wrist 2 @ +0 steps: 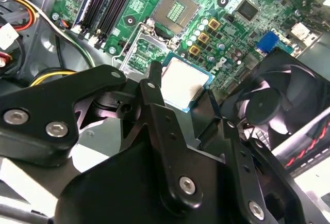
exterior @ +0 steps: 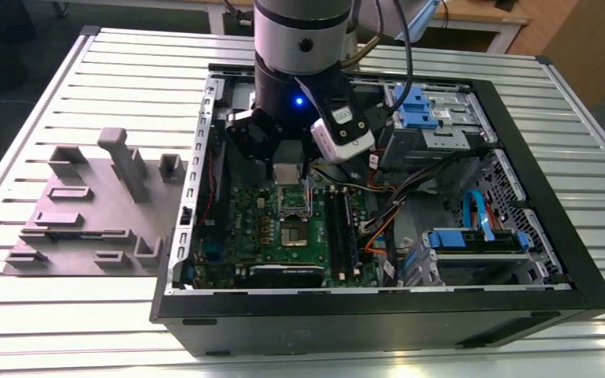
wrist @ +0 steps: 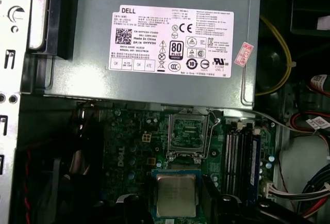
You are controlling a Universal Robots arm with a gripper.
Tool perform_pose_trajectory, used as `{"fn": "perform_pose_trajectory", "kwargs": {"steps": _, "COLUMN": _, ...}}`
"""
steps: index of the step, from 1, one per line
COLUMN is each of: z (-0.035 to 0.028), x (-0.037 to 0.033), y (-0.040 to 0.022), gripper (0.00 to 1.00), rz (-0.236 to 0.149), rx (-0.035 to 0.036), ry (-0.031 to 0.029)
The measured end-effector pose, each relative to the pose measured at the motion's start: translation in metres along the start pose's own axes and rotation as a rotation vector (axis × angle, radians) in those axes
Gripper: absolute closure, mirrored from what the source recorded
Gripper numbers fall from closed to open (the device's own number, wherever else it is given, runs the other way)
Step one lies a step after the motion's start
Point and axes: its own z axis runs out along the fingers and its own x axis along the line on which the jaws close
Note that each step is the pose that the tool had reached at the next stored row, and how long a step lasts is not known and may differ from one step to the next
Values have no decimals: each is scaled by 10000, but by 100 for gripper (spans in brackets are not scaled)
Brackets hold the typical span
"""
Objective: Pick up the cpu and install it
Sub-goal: 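Place the cpu into insertion slot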
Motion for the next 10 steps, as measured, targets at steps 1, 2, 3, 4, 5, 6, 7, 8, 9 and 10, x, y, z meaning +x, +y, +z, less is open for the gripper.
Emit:
{"fn": "perform_pose_trajectory", "kwargs": {"steps": 1, "z": 11, "x": 0, "y": -3, "gripper": 53, "rz": -1, "rx": 0, "ry": 0}}
{"fn": "perform_pose_trajectory", "kwargs": {"steps": 2, "z": 23, "x": 0, "y": -6, "gripper": 53, "rz": 0, "rx": 0, "ry": 0}}
{"fn": "perform_pose_trajectory", "kwargs": {"steps": 3, "z": 35, "x": 0, "y": -12, "gripper": 53, "rz": -1, "rx": 1, "ry": 0}}
{"fn": "perform_pose_trajectory", "kwargs": {"steps": 4, "z": 44, "x": 0, "y": -18, "gripper": 53, "rz": -2, "rx": 2, "ry": 1}}
{"fn": "perform_pose_trajectory", "kwargs": {"steps": 5, "z": 54, "x": 0, "y": -26, "gripper": 53, "rz": -1, "rx": 2, "ry": 1}}
{"fn": "perform_pose_trajectory", "kwargs": {"steps": 6, "z": 64, "x": 1, "y": -33, "gripper": 53, "rz": -1, "rx": 1, "ry": 0}}
{"fn": "perform_pose_trajectory", "kwargs": {"steps": 7, "z": 74, "x": 1, "y": -37, "gripper": 53, "rz": -1, "rx": 0, "ry": 0}}
{"fn": "perform_pose_trajectory", "kwargs": {"steps": 8, "z": 77, "x": 2, "y": -38, "gripper": 53, "rz": 0, "rx": 1, "ry": 0}}
{"fn": "perform_pose_trajectory", "kwargs": {"steps": 9, "z": 78, "x": 2, "y": -38, "gripper": 53, "rz": 1, "rx": 2, "ry": 1}}
{"fn": "perform_pose_trajectory", "kwargs": {"steps": 10, "z": 77, "x": 1, "y": -38, "gripper": 53, "rz": 0, "rx": 3, "ry": 2}}
